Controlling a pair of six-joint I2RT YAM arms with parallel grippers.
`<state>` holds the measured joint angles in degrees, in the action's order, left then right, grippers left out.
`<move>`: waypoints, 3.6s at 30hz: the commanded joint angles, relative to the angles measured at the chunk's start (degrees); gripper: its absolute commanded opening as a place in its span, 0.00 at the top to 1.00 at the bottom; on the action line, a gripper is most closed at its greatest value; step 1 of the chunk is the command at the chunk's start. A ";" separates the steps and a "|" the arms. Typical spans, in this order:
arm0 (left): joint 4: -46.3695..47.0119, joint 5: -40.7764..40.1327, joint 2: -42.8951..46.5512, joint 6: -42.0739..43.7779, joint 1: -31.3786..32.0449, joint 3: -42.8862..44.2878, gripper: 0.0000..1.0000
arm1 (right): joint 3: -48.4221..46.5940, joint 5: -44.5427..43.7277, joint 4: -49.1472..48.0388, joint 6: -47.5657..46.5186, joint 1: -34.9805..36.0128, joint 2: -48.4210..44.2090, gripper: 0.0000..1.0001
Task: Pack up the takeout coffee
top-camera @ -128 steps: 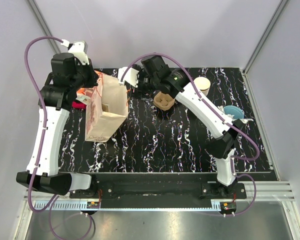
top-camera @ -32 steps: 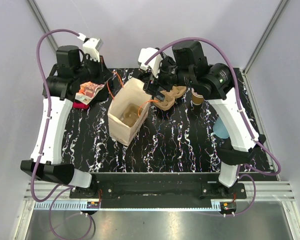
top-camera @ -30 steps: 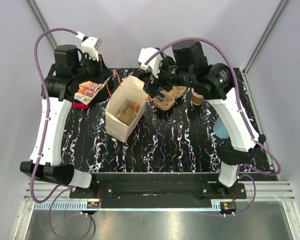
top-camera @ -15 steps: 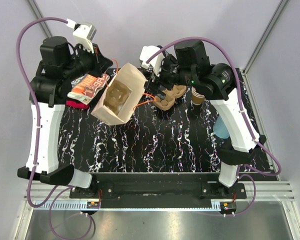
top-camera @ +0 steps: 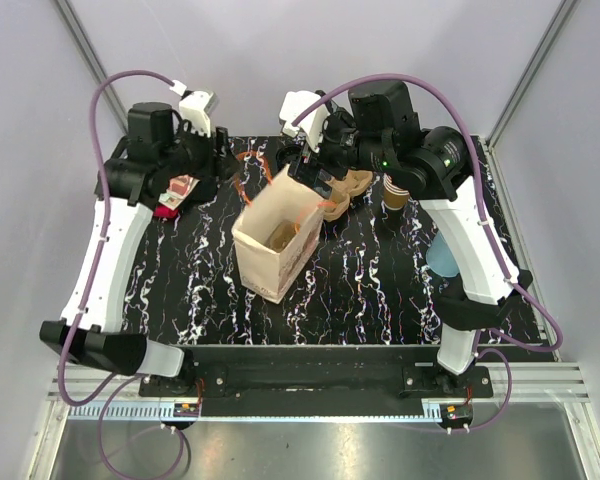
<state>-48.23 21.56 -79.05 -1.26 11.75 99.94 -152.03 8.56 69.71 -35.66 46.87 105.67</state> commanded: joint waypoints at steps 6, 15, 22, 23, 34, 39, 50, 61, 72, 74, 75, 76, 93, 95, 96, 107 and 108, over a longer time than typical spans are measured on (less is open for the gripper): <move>2.61 -0.21 1.17 0.91 0.03 5.96 0.19 | -0.82 -1.00 -0.81 0.59 0.33 -1.60 0.06; 3.23 6.20 1.88 0.91 0.03 8.70 0.10 | 0.32 -1.26 -0.72 0.68 0.33 -1.87 0.05; 4.54 10.08 0.39 2.22 0.03 3.86 0.07 | 2.43 -4.15 -1.07 1.29 0.41 -2.83 0.00; 4.81 10.25 -0.14 2.31 0.03 3.60 0.06 | 2.78 -4.68 -1.51 1.38 0.33 -2.92 0.00; 5.95 11.92 -1.81 1.96 0.12 2.72 0.09 | 6.21 -7.59 -2.12 2.79 0.33 -4.68 0.00; 5.95 13.24 -2.08 1.79 0.03 1.66 0.16 | 7.09 -8.20 -2.39 2.88 0.33 -5.21 0.00; 5.95 13.59 -2.52 2.05 0.12 0.69 0.47 | 8.76 -11.19 -3.71 2.88 0.33 -6.26 0.00; 5.95 13.42 -5.15 3.54 0.12 0.34 0.48 | 9.20 -11.55 -3.71 3.05 0.24 -6.70 0.00; 5.43 8.68 -3.84 4.24 0.03 0.26 0.96 | 9.82 -12.43 -4.23 2.88 -0.64 -7.14 0.00; 4.99 5.71 -2.79 4.42 0.12 0.34 0.97 | 10.17 -12.42 -4.41 2.88 -0.90 -7.32 0.00; 4.20 4.38 -1.91 4.77 0.03 0.52 0.98 | 10.43 -12.42 -4.41 2.88 -1.08 -7.32 0.00; 3.85 3.23 -1.55 4.86 -0.06 0.69 0.98 | 10.52 -12.34 -4.58 2.88 -1.17 -7.40 0.00; 1.47 -5.39 3.19 9.43 -9.46 -2.38 0.99 | 16.57 -13.74 -9.41 3.49 -6.00 -8.63 0.00; 1.47 -5.30 3.46 9.96 -10.95 -2.73 0.99 | 17.99 -14.18 -10.47 3.67 -7.49 -9.16 0.00; 1.47 -5.39 3.72 10.31 -11.39 -3.08 0.99 | 19.56 -14.53 -11.61 3.67 -8.11 -9.42 0.00; 1.91 -5.65 3.55 12.68 -17.89 -2.21 0.99 | 30.29 -14.88 -20.57 3.85 -18.21 -10.66 0.00; 2.00 -5.65 3.29 12.68 -18.16 -1.95 0.99 | 32.21 -15.06 -22.32 3.76 -18.92 -10.57 0.00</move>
<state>-48.40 16.71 -76.38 9.93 -4.78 96.66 -123.35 -5.10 54.94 -32.60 30.92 96.95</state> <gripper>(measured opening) 0.015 0.994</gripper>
